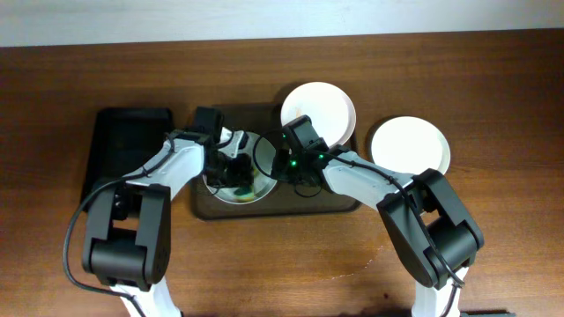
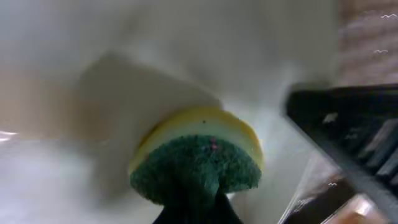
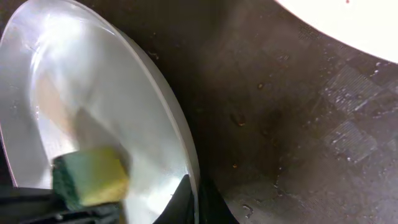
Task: Clean dirty plates on tray and stack at the side
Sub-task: 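Scrub the pale blue plate with the sponge in the left gripper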
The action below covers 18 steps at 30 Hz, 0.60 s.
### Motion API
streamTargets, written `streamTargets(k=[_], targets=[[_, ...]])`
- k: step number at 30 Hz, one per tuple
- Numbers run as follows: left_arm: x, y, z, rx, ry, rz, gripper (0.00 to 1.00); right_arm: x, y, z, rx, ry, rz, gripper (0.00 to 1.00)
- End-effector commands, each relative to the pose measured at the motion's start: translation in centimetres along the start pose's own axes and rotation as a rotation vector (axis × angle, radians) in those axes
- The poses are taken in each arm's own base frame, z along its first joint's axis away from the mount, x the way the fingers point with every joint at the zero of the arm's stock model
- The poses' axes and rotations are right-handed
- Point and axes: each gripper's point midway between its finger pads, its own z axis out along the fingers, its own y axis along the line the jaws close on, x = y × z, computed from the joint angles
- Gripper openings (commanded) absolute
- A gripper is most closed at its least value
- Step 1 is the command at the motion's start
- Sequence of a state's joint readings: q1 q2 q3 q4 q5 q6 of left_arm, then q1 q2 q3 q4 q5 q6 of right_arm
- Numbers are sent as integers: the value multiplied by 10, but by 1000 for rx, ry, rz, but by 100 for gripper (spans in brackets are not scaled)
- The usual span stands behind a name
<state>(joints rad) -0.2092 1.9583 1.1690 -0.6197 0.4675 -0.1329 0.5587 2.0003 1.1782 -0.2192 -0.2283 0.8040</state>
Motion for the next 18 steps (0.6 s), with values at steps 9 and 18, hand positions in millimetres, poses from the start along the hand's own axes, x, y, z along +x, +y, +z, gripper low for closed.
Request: streamTargets(k=[9,18], targets=[[0,145,-14,-705,-164,-335,1,-4,-17,4,52,-7,19,4],[56,35,23,-35,202,-199,1,-2,-17,4,49,1,20,4]])
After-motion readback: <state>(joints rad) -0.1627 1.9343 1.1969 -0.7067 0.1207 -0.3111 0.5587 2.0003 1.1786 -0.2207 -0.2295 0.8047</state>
